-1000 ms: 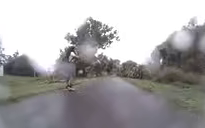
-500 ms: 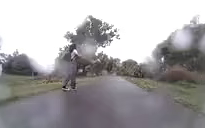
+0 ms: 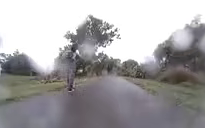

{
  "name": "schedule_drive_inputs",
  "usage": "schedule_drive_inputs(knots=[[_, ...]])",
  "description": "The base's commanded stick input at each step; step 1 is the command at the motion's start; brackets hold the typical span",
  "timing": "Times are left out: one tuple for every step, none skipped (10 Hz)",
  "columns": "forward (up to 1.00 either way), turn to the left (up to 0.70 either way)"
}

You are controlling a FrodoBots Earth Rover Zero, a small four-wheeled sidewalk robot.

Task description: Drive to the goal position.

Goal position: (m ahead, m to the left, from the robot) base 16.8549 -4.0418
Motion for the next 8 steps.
schedule_drive_inputs(knots=[[0.70,0.00],[0.70,0.00],[0.70,0.00],[0.85,-0.10],[0.85,-0.33],[0.85,-0.09],[0.85,0.00],[0.85,0.00]])
